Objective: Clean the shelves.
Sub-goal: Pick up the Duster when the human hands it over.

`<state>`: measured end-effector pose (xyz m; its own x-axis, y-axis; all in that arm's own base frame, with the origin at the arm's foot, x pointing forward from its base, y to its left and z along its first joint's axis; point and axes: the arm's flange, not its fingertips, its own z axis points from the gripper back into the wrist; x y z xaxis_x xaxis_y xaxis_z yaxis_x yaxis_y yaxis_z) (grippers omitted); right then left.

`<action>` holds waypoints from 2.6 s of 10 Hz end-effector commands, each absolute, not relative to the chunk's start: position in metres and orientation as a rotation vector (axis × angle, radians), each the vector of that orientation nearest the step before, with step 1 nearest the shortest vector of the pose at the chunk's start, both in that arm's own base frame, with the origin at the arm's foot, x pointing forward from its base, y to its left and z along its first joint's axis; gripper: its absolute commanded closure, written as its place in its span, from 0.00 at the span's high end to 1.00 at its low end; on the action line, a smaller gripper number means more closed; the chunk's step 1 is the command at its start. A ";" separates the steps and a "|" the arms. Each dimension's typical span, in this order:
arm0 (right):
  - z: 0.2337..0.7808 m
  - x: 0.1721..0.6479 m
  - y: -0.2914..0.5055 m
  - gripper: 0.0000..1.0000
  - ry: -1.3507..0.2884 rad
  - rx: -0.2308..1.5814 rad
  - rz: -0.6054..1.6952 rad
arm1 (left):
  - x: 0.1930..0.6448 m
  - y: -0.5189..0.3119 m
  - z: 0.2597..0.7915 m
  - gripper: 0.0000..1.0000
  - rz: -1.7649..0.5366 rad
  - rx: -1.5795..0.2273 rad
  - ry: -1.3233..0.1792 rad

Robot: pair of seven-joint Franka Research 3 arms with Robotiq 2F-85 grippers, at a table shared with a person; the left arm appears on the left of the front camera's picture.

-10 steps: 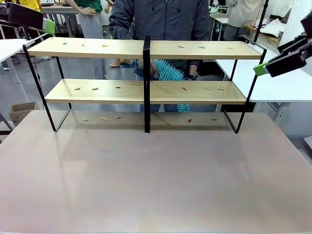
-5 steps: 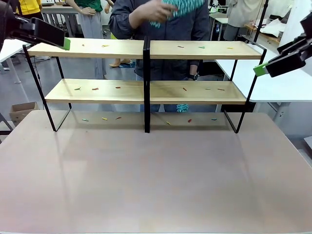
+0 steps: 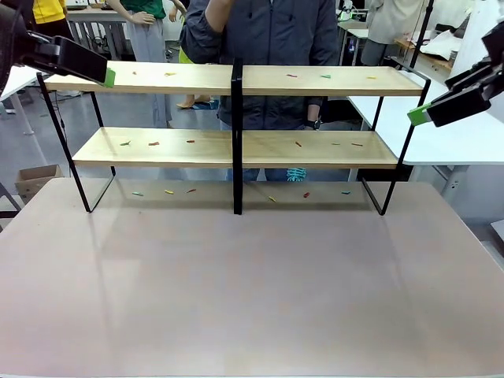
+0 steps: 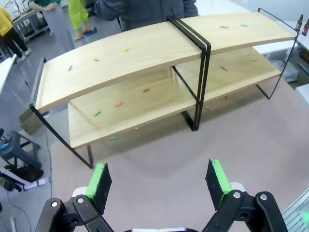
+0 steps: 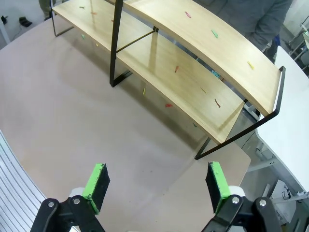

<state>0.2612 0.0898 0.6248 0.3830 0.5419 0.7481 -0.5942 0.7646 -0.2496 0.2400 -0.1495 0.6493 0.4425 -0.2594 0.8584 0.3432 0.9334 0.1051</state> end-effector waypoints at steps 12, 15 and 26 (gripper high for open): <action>0.640 0.220 0.139 1.00 -0.975 0.235 0.445 | 0.239 -0.152 0.650 1.00 -0.385 -0.091 -1.050; 0.649 0.217 0.165 1.00 -0.894 0.257 0.153 | 0.239 -0.152 0.650 1.00 -0.385 -0.091 -1.050; 0.659 0.238 0.179 1.00 -0.880 0.279 0.143 | 0.239 -0.152 0.650 1.00 -0.385 -0.091 -1.050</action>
